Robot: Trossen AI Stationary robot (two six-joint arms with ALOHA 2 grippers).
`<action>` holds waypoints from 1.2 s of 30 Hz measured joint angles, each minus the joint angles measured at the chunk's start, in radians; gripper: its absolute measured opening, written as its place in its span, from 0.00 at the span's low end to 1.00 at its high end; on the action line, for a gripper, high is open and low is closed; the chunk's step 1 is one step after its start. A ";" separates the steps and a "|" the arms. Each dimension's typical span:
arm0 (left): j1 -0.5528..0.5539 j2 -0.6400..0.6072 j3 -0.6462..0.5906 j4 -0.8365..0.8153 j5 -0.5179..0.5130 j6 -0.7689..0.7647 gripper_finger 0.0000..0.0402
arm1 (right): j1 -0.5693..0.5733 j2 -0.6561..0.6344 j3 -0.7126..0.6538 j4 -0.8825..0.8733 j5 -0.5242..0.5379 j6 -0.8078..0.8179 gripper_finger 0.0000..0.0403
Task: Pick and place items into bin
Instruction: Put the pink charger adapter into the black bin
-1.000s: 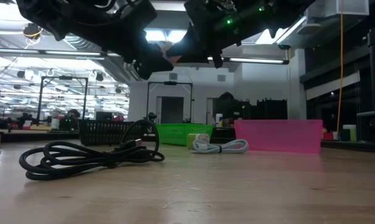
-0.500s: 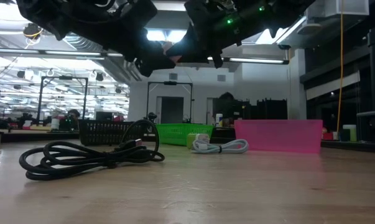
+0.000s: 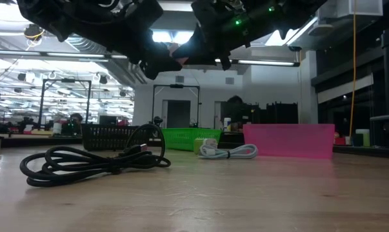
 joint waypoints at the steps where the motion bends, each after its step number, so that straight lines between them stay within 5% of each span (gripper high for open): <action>1: 0.000 0.000 0.000 0.000 -0.001 0.000 0.50 | 0.000 0.000 0.000 0.000 0.000 -0.001 0.23; 4: 0.000 0.000 0.000 0.001 -0.002 0.001 0.50 | 0.000 0.000 0.000 0.001 0.001 -0.004 0.29; 11: -0.001 -0.028 -0.001 -0.008 -0.107 0.027 0.50 | 0.000 -0.007 -0.002 -0.019 0.003 -0.002 0.68; 17: -0.009 -0.086 -0.002 -0.042 -0.107 0.040 0.50 | 0.000 -0.049 -0.002 -0.061 0.003 0.020 0.76; 25: -0.045 -0.168 -0.037 -0.114 -0.105 -0.033 0.50 | 0.025 -0.116 -0.001 -0.221 0.004 0.024 0.60; 36: -0.137 -0.383 -0.188 -0.114 -0.053 -0.094 0.50 | 0.136 -0.117 -0.001 -0.250 0.011 -0.048 0.08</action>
